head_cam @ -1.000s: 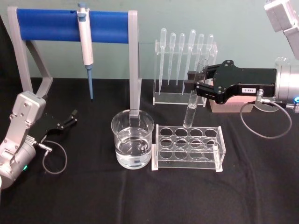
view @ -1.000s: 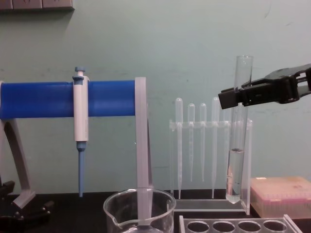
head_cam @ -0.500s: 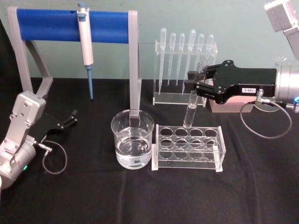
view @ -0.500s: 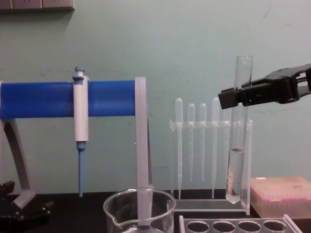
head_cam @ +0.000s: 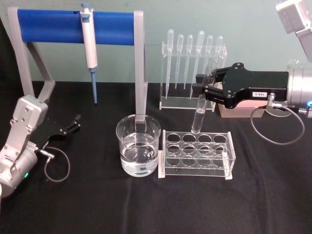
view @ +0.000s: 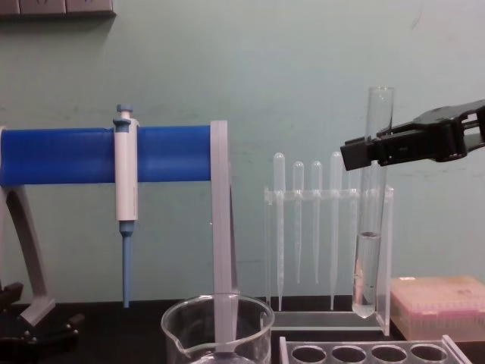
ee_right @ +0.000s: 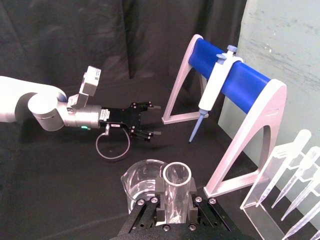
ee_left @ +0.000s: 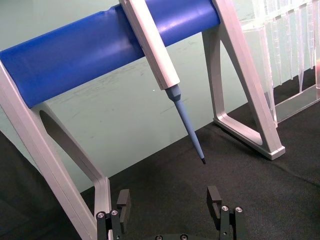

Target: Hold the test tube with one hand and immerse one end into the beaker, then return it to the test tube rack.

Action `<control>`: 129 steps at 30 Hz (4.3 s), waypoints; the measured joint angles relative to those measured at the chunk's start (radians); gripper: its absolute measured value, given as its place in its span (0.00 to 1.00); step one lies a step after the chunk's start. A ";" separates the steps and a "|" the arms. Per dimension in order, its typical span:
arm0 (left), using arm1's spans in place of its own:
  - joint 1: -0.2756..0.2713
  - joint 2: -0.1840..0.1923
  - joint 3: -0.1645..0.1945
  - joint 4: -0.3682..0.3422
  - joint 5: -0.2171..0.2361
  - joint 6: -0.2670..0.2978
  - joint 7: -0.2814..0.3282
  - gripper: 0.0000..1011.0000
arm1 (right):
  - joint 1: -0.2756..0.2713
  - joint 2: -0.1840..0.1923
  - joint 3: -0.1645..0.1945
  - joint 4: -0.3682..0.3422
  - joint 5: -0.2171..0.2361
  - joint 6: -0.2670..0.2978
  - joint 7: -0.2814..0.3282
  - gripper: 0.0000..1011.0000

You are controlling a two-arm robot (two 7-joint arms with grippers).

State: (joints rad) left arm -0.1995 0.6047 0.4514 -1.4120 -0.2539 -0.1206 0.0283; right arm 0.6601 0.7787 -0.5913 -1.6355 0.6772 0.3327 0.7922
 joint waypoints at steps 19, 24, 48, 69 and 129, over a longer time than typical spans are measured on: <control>0.000 0.000 0.000 0.000 0.000 0.000 0.000 0.99 | 0.006 -0.002 -0.007 0.000 0.000 -0.005 0.000 0.24; 0.000 0.000 0.000 0.000 0.000 0.000 0.000 0.99 | 0.043 -0.024 -0.035 0.005 -0.002 -0.010 0.007 0.24; 0.000 0.000 0.000 0.000 0.000 0.000 0.000 0.99 | 0.222 -0.245 -0.207 0.184 -0.038 -0.020 0.024 0.24; 0.000 0.000 0.000 0.000 0.000 0.000 0.000 0.99 | 0.166 -0.310 -0.256 0.307 -0.098 -0.108 0.013 0.24; 0.000 0.000 0.000 0.000 0.000 0.000 0.000 0.99 | 0.080 -0.358 -0.218 0.370 -0.200 -0.141 0.016 0.24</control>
State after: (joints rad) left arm -0.1995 0.6047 0.4514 -1.4120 -0.2539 -0.1205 0.0283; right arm 0.7402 0.4203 -0.8093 -1.2653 0.4773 0.1921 0.8083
